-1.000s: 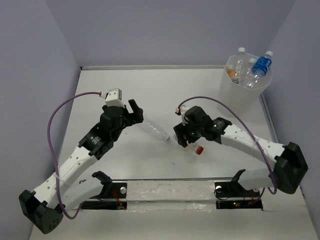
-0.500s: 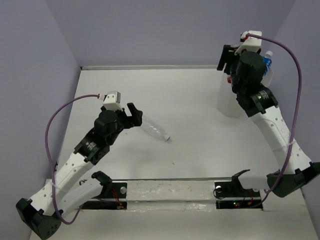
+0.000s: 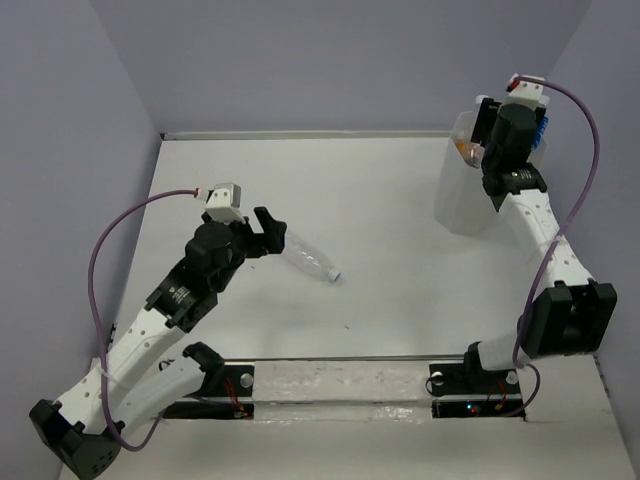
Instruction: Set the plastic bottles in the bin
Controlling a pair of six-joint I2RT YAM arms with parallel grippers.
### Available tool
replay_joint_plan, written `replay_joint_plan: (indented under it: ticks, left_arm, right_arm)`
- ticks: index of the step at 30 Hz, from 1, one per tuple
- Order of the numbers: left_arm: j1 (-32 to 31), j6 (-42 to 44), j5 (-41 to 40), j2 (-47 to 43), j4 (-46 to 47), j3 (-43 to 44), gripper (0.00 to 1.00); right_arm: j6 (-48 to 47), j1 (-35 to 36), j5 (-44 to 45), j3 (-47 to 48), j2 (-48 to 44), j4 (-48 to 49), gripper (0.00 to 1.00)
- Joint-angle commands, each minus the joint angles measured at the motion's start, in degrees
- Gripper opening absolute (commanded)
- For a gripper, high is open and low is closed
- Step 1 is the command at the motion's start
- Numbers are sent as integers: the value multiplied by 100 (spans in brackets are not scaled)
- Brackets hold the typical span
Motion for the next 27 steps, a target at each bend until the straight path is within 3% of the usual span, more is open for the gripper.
replay_joint_plan:
  ticks: [1,7,11,14,15,17,27]
  left_arm:
    - [-20,125,51,-18,200,-28,99]
    - [-20,125,60,70,209,-28,99]
    - [-2,125,60,105,209,-19,99]
    - [-2,143,69,131,218,-19,99]
    - [6,143,77,140,218,-19,99]
    - [24,134,86,140,218,-11,99]
    - [77,134,86,96,227,-2,99]
  right_arm:
    - [322,-93,-523,-891,-76,1042,33]
    - [796,-93,-726,-1456,-295,1297,33]
    - [832,-93,-665,-1658,-427,1333,38]
    - [841,-93,-630,-1667,-611,1263,63]
    - [893,-93,-638,-1598,-734,1149,81]
    - [955,-93,-691,-1483,-866,1017,92]
    - [1113,-93,-1568,-490,-1394,-126,94]
